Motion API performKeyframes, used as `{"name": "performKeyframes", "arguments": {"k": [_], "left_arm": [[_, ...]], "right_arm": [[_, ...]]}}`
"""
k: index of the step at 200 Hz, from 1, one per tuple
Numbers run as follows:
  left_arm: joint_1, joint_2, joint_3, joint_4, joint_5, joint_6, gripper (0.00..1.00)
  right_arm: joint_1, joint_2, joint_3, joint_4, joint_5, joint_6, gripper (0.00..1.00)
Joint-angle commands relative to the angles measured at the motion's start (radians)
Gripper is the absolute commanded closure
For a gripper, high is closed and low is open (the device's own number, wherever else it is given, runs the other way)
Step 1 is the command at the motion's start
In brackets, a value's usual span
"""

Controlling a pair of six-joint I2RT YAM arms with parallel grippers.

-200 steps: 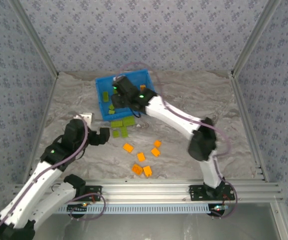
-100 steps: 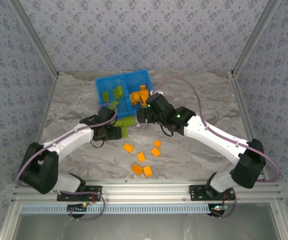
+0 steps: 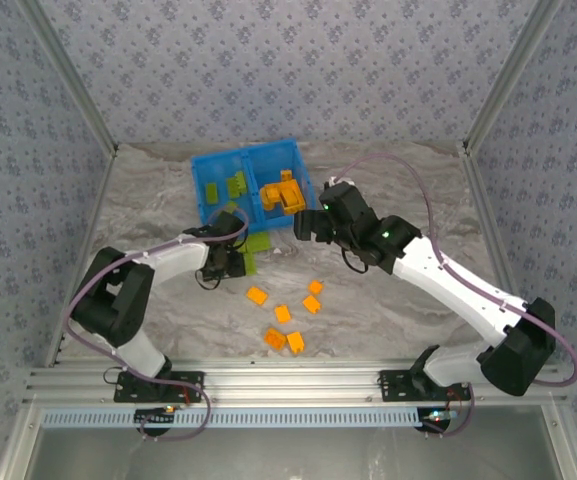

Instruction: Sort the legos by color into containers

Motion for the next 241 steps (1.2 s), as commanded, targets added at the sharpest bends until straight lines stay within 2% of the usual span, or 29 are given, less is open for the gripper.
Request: {"name": "performKeyframes", "arguments": {"k": [1, 40, 62, 80, 123, 165, 210, 241], "left_arm": [[-0.016, -0.022, 0.008, 0.0, -0.029, -0.023, 0.55], [-0.024, -0.178, 0.053, -0.056, -0.073, 0.0, 0.73], [-0.023, -0.261, 0.135, -0.092, -0.113, 0.042, 0.74], [-0.014, -0.276, 0.199, -0.057, -0.152, 0.107, 0.73], [0.074, -0.033, 0.483, -0.026, -0.152, 0.248, 0.73], [0.142, 0.256, 0.721, -0.043, -0.058, 0.235, 0.74], [0.165, 0.421, 0.811, -0.062, 0.016, 0.192, 0.72], [0.169, 0.454, 0.821, -0.072, 0.046, 0.17, 0.63]], "right_arm": [[-0.003, -0.021, -0.016, -0.005, -0.01, 0.022, 0.02], [-0.004, -0.039, -0.013, -0.012, -0.009, 0.02, 0.02], [-0.003, -0.053, -0.014, -0.023, -0.006, 0.025, 0.02], [-0.004, -0.069, -0.023, -0.017, -0.001, 0.031, 0.01], [-0.001, -0.088, -0.028, -0.023, 0.003, 0.047, 0.01], [0.01, -0.159, -0.075, -0.038, 0.04, 0.082, 0.0], [0.009, -0.233, -0.12, -0.066, 0.069, 0.099, 0.0], [0.008, -0.236, -0.116, -0.069, 0.065, 0.099, 0.0]]}}
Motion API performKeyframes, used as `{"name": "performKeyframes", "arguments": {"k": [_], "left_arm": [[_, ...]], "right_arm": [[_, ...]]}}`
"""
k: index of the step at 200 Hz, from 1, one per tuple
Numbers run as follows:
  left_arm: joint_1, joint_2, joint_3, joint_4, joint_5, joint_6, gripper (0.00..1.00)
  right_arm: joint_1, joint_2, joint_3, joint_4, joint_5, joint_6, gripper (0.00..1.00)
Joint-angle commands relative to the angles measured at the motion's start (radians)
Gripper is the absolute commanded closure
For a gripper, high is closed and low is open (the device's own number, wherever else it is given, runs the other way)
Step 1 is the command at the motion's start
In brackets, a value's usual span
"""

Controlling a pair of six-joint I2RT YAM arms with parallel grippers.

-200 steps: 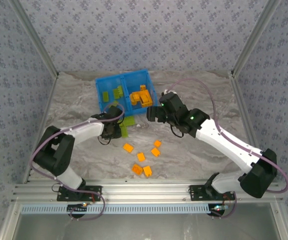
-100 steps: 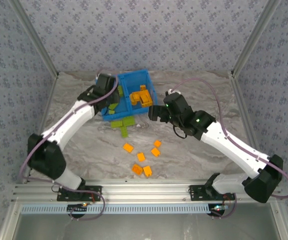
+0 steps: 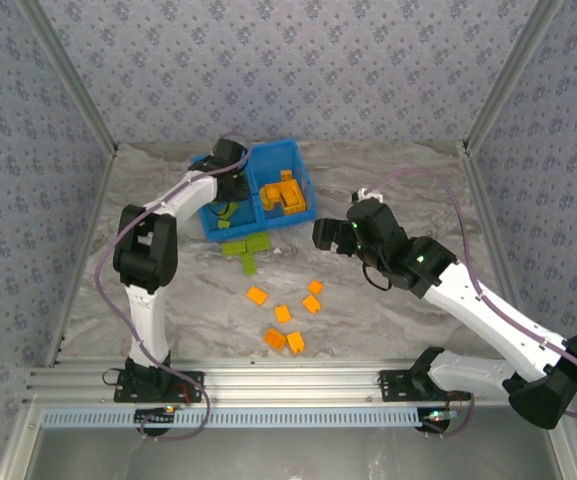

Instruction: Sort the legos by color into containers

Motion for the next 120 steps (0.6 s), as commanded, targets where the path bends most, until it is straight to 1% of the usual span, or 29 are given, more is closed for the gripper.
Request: {"name": "performKeyframes", "arguments": {"k": [1, 19, 44, 68, 92, 96, 120], "left_arm": [[0.003, 0.004, 0.045, -0.02, 0.048, -0.024, 0.63], [0.004, -0.019, 0.038, -0.018, 0.057, -0.024, 0.55], [0.004, -0.08, 0.031, -0.023, 0.06, -0.014, 0.52], [0.004, -0.174, 0.006, -0.025, 0.067, -0.009, 0.49], [0.0, -0.313, -0.066, -0.009, 0.091, -0.021, 0.49], [-0.004, -0.339, -0.085, -0.004, 0.094, -0.022, 0.49], [-0.023, -0.522, -0.202, -0.001, 0.097, 0.007, 0.48]], "right_arm": [[0.004, -0.012, -0.005, -0.022, 0.029, 0.024, 0.0], [0.003, -0.012, -0.003, -0.021, 0.027, 0.024, 0.0], [0.003, -0.007, -0.005, -0.011, 0.024, 0.025, 0.0], [0.003, 0.006, -0.005, -0.004, 0.018, 0.024, 0.0], [0.006, 0.039, -0.007, -0.001, -0.003, 0.002, 0.0], [0.008, 0.049, -0.006, 0.026, -0.007, -0.001, 0.0], [0.046, 0.148, 0.018, 0.052, -0.037, -0.01, 0.0]]}}
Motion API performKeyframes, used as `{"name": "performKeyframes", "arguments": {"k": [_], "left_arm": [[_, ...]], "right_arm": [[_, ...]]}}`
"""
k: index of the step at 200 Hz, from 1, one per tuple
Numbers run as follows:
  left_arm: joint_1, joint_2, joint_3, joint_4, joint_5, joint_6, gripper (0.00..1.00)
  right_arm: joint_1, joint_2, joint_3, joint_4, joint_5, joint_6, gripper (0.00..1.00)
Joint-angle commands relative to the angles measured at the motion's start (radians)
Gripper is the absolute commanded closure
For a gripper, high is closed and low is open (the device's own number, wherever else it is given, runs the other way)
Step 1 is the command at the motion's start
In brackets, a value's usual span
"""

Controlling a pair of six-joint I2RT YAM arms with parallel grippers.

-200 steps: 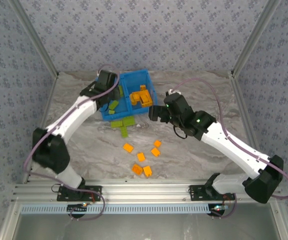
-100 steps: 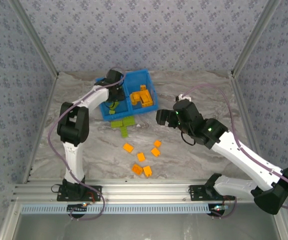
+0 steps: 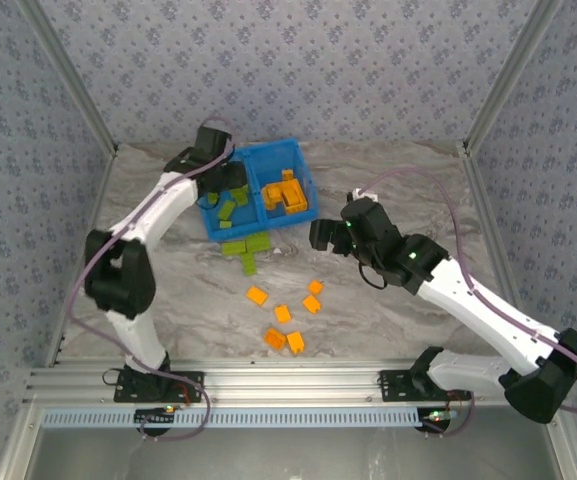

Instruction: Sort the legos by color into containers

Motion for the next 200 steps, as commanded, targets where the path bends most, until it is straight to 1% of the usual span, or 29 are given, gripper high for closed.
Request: {"name": "performKeyframes", "arguments": {"k": [1, 8, 11, 17, 23, 43, 58, 75, 98, 102, 106, 108, 123, 139, 157, 161, 182, 200], "left_arm": [[-0.022, -0.183, -0.083, 0.001, 0.023, 0.025, 0.48], [-0.025, -0.243, -0.122, -0.005, 0.017, 0.044, 0.46], [-0.026, -0.27, -0.138, -0.008, 0.012, 0.054, 0.46], [-0.026, -0.322, -0.172, -0.018, 0.003, 0.074, 0.45], [-0.026, -0.378, -0.204, -0.029, -0.011, 0.1, 0.43], [-0.025, -0.546, -0.298, -0.088, -0.063, 0.206, 0.37], [-0.024, -0.646, -0.336, -0.166, -0.102, 0.28, 0.3], [-0.024, -0.74, -0.373, -0.253, -0.154, 0.336, 0.22], [-0.023, -0.85, -0.449, -0.273, -0.189, 0.378, 0.1], [-0.023, -0.864, -0.462, -0.27, -0.188, 0.381, 0.07], [-0.023, -0.879, -0.475, -0.269, -0.187, 0.381, 0.02], [-0.022, -0.885, -0.481, -0.266, -0.183, 0.383, 0.01], [-0.022, -0.93, -0.529, -0.242, -0.14, 0.397, 0.01], [-0.021, -0.974, -0.578, -0.204, -0.06, 0.414, 0.01], [-0.023, -1.035, -0.63, -0.164, 0.038, 0.435, 0.01], [-0.023, -1.049, -0.639, -0.131, 0.05, 0.438, 0.01], [-0.022, -1.107, -0.68, -0.088, 0.063, 0.444, 0.01], [-0.022, -1.128, -0.703, -0.069, 0.07, 0.442, 0.01]], "right_arm": [[0.039, 0.091, 0.021, 0.033, -0.031, -0.009, 0.0], [0.055, 0.135, 0.042, 0.039, -0.046, -0.009, 0.0], [0.063, 0.154, 0.052, 0.041, -0.054, -0.038, 0.0], [0.076, 0.199, 0.063, 0.043, -0.068, -0.046, 0.0], [0.093, 0.249, 0.113, 0.045, -0.08, -0.05, 0.0], [0.144, 0.418, 0.211, 0.033, -0.074, -0.061, 0.01], [0.167, 0.535, 0.282, 0.032, -0.078, -0.072, 0.03], [0.179, 0.677, 0.367, 0.027, -0.093, -0.077, 0.07], [0.189, 0.834, 0.479, 0.0, -0.117, -0.079, 0.11], [0.19, 0.857, 0.495, -0.007, -0.119, -0.079, 0.12], [0.194, 0.88, 0.514, -0.009, -0.119, -0.079, 0.12], [0.195, 0.891, 0.523, -0.01, -0.119, -0.079, 0.12], [0.201, 0.959, 0.576, -0.056, -0.121, -0.078, 0.14], [0.206, 1.013, 0.617, -0.086, -0.109, -0.069, 0.16], [0.208, 1.049, 0.636, -0.103, -0.1, -0.064, 0.21], [0.209, 1.056, 0.64, -0.103, -0.1, -0.064, 0.23], [0.213, 1.098, 0.667, -0.128, -0.087, -0.067, 0.31], [0.215, 1.132, 0.692, -0.148, -0.087, -0.07, 0.37]]}}
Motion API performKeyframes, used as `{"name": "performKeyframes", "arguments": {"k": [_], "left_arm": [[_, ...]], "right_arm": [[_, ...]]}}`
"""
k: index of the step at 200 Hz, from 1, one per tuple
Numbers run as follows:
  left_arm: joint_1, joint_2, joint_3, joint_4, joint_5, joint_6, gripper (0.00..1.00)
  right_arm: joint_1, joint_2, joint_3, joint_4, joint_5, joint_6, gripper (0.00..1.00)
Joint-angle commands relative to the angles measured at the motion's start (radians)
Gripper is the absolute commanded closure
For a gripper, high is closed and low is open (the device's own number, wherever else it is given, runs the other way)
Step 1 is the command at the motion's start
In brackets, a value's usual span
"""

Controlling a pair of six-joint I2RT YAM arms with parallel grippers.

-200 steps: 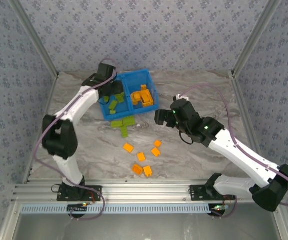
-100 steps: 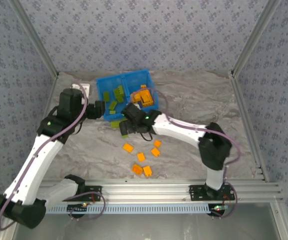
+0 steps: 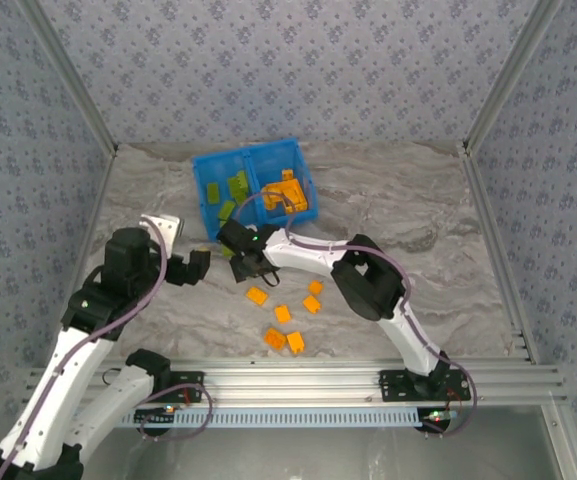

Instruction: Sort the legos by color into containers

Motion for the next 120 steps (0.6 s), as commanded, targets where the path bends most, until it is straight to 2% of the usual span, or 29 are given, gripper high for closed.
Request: {"name": "performKeyframes", "arguments": {"k": [1, 37, 68, 120], "left_arm": [[0.002, -0.035, -0.02, 0.086, 0.056, 0.023, 0.01], [0.001, -0.014, -0.041, 0.1, 0.088, 0.013, 0.01], [0.003, -0.001, -0.035, 0.116, 0.091, 0.013, 0.01], [0.008, -0.013, -0.034, 0.122, 0.048, 0.001, 0.01]], "right_arm": [[0.008, 0.048, 0.051, -0.069, 0.021, 0.001, 0.38], [0.01, 0.059, 0.049, -0.082, 0.033, 0.016, 0.56], [0.01, -0.066, -0.083, 0.053, 0.016, 0.019, 0.66], [0.033, -0.33, -0.191, 0.106, 0.093, -0.027, 0.7]]}}
